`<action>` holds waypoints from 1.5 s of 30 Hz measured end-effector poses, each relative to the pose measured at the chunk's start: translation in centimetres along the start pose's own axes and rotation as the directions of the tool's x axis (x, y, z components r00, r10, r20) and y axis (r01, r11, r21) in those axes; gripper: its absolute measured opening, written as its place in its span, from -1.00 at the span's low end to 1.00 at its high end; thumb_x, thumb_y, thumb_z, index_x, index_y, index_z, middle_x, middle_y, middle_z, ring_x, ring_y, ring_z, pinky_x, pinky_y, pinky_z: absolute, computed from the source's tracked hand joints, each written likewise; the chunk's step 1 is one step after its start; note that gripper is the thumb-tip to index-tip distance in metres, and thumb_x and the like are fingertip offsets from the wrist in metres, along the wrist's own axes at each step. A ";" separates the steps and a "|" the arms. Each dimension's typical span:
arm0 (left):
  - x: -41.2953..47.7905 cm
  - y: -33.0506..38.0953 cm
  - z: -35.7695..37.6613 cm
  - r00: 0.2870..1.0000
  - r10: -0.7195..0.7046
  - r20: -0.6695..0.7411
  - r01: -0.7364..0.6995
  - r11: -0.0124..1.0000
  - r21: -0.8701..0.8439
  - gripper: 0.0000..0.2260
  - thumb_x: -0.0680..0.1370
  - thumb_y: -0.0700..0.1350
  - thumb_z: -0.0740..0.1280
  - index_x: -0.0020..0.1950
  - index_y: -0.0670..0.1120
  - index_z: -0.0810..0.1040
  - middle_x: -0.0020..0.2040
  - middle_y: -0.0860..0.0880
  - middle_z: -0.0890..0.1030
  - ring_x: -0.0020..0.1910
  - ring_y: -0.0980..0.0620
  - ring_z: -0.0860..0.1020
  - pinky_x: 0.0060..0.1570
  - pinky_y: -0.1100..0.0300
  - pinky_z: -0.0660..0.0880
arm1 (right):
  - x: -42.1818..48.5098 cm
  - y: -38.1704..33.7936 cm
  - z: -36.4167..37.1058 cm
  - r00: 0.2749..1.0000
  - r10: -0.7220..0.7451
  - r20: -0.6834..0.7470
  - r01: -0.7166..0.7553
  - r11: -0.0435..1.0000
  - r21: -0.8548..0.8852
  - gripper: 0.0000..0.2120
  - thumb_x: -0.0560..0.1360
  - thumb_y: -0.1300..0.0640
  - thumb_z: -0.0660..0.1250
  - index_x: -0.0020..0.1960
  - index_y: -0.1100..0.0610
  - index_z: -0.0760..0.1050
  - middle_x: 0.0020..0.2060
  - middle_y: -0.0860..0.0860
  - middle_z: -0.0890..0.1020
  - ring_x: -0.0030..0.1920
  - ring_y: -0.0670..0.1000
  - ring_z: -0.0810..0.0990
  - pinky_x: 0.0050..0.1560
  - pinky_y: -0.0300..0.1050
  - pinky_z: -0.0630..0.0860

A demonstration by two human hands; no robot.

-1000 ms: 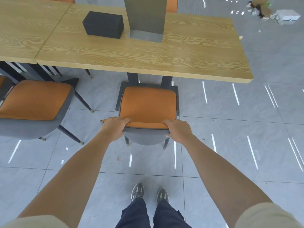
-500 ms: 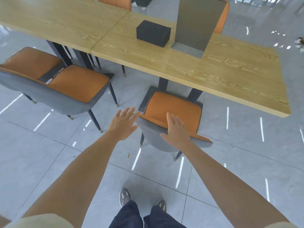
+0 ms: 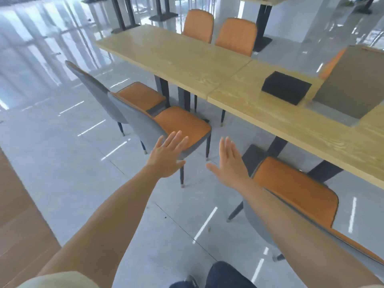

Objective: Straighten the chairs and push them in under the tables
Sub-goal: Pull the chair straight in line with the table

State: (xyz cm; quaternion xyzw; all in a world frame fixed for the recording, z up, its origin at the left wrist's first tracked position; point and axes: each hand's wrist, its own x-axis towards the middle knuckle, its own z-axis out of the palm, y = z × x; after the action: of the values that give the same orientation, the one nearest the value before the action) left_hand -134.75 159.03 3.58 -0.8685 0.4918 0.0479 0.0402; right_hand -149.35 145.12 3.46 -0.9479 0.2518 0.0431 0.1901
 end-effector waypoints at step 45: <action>29.7 -44.7 4.6 0.781 0.509 0.362 -0.515 0.853 -0.088 -0.60 0.47 -0.12 0.28 0.32 0.02 0.39 0.23 0.00 0.54 0.17 -0.06 0.52 -0.03 0.09 0.45 | 38.2 -26.3 9.3 0.914 0.379 0.145 -0.365 0.924 -0.115 -0.45 0.45 0.32 0.26 0.39 0.08 0.24 0.16 0.08 0.54 0.07 0.15 0.55 -0.12 -0.05 0.44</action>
State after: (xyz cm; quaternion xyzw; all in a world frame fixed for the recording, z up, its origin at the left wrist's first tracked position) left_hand -81.39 157.22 -3.61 -0.6766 0.6925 0.2167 0.1251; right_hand -103.04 152.19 -3.02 -0.8830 0.4093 0.1672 0.1578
